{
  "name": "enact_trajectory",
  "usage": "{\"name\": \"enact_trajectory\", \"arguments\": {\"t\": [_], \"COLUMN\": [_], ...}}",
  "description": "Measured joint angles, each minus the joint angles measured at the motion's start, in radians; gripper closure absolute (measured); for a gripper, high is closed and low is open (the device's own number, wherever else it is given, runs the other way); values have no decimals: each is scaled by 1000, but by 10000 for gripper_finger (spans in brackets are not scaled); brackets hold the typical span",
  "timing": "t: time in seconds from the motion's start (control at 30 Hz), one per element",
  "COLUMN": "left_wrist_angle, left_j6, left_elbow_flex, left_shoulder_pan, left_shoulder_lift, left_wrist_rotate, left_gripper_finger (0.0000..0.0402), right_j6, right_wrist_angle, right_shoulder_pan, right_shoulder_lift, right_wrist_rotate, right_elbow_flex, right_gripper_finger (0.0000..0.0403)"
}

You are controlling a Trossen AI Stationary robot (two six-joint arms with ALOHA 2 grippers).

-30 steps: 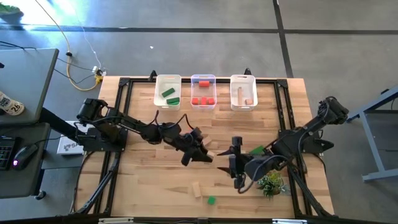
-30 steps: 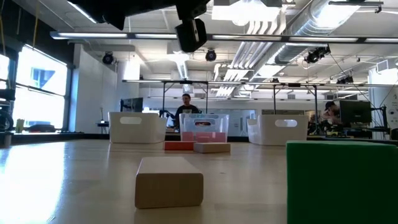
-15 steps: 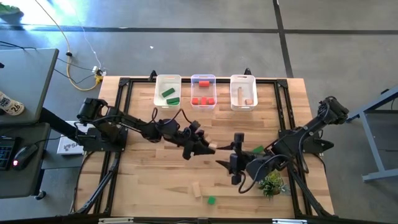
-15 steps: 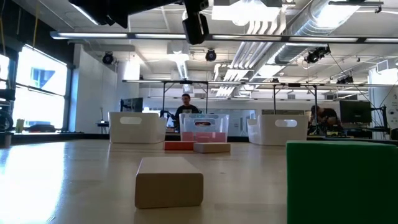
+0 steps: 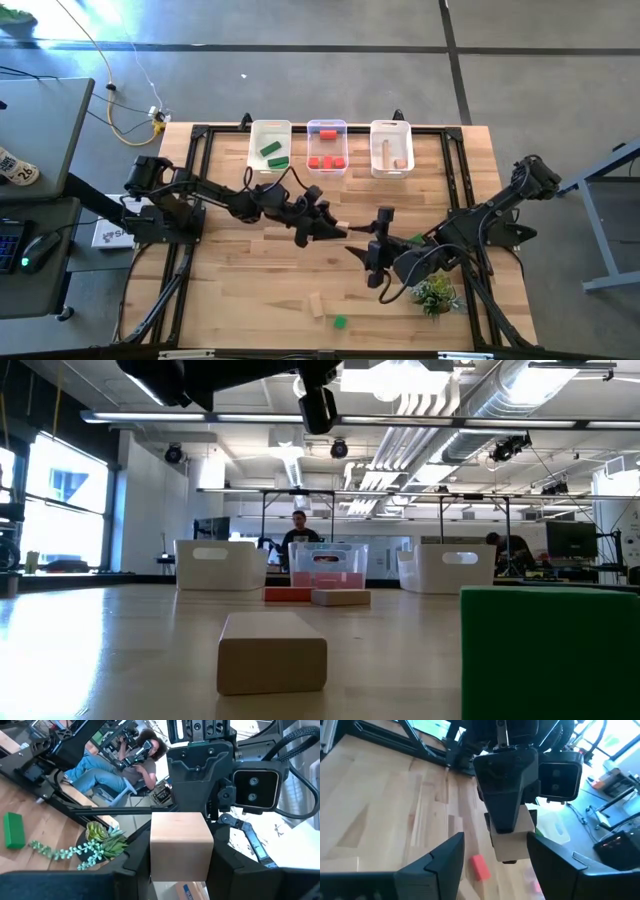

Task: Sort & place blocks by color
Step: Put the brown block into the right white bin

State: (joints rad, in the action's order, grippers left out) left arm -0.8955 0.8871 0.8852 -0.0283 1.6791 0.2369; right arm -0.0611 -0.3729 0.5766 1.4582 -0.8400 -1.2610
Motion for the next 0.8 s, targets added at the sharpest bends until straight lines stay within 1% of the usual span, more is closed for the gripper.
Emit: {"name": "enact_trajectory", "arguments": {"t": [0.1,0.23,0.27,0.47,0.6,0.7,0.8], "left_wrist_angle": [3,3,3,1,-3,-26,-27], "left_j6": [0,-2,0,0,0,4,5], "left_elbow_flex": [0,0,0,0,0,0,0], "left_shoulder_pan": [-14,-31,-36,-63,-71,-71,-72], "left_shoulder_lift": [1,1,1,1,1,3,3], "left_wrist_rotate": [17,17,18,21,24,53,55], "left_gripper_finger": [287,287,287,287,287,287,287], "right_j6": [-11,-24,-28,-33,-41,-45,-49], "right_wrist_angle": [7,4,5,0,-2,5,6], "right_shoulder_pan": [-1,-4,-6,-28,-54,-71,-82], "right_shoulder_lift": [0,0,0,0,0,0,0], "right_wrist_rotate": [-35,-106,-111,-58,-50,-32,-20], "right_elbow_flex": [0,0,0,0,0,-1,-2], "right_gripper_finger": [194,194,194,194,194,194,194]}}
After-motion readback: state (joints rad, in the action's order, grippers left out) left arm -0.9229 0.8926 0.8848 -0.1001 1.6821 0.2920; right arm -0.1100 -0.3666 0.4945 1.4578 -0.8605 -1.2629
